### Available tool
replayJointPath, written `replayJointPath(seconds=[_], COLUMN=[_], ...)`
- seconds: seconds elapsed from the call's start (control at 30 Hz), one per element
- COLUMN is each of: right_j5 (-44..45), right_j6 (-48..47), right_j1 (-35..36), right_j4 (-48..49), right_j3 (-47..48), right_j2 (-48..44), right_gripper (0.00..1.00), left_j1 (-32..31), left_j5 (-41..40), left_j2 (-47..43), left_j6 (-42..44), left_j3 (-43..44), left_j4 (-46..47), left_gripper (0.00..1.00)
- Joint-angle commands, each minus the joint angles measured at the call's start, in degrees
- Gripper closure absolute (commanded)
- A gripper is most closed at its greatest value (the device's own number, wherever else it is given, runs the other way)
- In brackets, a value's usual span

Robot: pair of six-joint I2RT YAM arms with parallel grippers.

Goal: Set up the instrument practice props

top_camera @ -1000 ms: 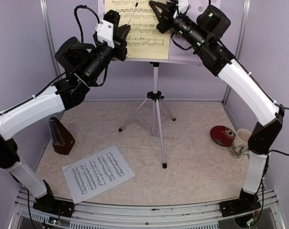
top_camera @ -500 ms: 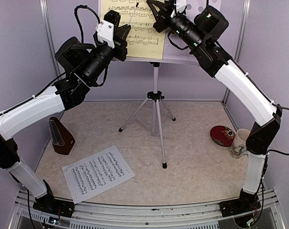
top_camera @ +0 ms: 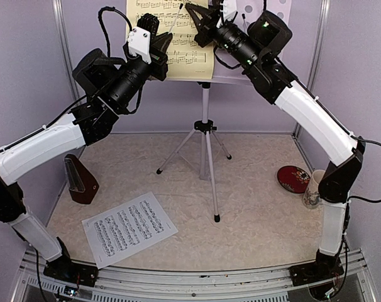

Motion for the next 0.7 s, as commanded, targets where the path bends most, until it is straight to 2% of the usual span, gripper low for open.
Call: replayJointPath(seconds=[0.0, 0.23, 0.33, 0.4, 0.67], right_j5=[-0.44, 1.03, 1.10, 1.21, 1.72], right_j6=[-0.94, -1.10, -1.21, -1.26, -2.23], right_j1=[0.52, 0.51, 0.51, 0.52, 0.52], right_j4=[0.51, 1.26, 1.53, 1.76, 2.64], right_j3=[1.27, 0.96, 1.00, 0.95, 1.05], right_j2=[0.62, 0.31, 0.26, 0.26, 0.26], right_gripper=[1.00, 1.00, 1.00, 1.00, 1.00], left_j1=[-0.67, -0.67, -0.67, -0.67, -1.73], left_j5=[2.56, 1.31, 0.64, 0.43, -0.83], left_j2=[-0.10, 0.20, 0.18, 0.08, -1.15], left_j6=[0.36, -0.18, -0.55, -0.71, 0.00], left_j3=[0.21, 0.47, 0.39, 0.19, -1.13], left_j4=[0.11, 0.74, 1.21, 1.58, 2.01], left_gripper=[1.00, 0.99, 0.85, 0.70, 0.45])
